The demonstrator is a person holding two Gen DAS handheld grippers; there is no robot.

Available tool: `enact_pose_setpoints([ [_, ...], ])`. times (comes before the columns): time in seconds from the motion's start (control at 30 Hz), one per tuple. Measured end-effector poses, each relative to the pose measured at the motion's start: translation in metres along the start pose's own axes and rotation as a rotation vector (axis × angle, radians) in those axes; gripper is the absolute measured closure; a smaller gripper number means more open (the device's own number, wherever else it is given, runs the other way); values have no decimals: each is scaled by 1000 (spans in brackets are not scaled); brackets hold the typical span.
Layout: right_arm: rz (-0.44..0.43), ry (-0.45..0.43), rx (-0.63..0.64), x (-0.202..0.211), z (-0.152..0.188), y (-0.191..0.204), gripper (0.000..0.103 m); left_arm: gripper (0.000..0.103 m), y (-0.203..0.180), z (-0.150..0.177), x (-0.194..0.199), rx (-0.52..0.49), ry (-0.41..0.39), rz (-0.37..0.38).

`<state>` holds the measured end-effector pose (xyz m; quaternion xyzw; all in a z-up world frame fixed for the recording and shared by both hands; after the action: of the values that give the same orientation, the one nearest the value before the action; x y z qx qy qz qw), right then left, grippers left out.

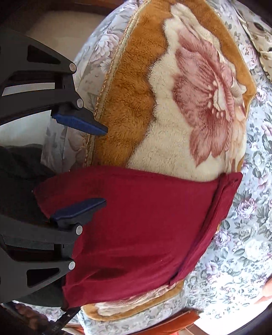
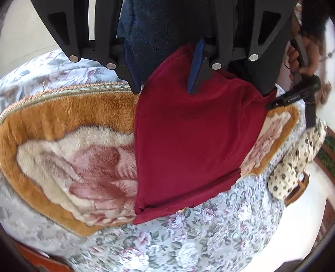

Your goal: Fold small clothes

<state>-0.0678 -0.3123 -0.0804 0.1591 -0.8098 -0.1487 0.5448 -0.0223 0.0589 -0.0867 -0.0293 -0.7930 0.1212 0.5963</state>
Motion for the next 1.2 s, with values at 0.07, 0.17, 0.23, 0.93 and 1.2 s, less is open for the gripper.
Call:
enact_pose_setpoints([
  [0.07, -36, 3, -38, -1, 0, -3, 59, 41, 1, 0, -1, 8, 2, -7],
  [0.17, -106, 11, -108, -3, 4, -9, 59, 41, 2, 0, -1, 14, -6, -28],
  [0.23, -152, 14, -157, -4, 5, -13, 59, 41, 1, 1, -1, 7, -7, -43],
  [0.93, -513, 58, -304, -20, -15, -24, 55, 41, 5, 2, -8, 50, 127, 407],
  [1.2, -617, 27, -259, -11, -4, -9, 60, 62, -4, 11, -3, 62, 115, 461],
])
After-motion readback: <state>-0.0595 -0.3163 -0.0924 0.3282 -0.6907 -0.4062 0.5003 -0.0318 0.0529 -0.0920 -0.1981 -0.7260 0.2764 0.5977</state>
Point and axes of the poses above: each gripper's, at about its wrist camera, not at the fingertips, and x roughly against the way its jaws point, y to its left, z to its underside, the point moved 4 cm from there along -x, roughly the way its jaws point, and after that the axes turned 12 degrees about y, right-handed, at the moved point
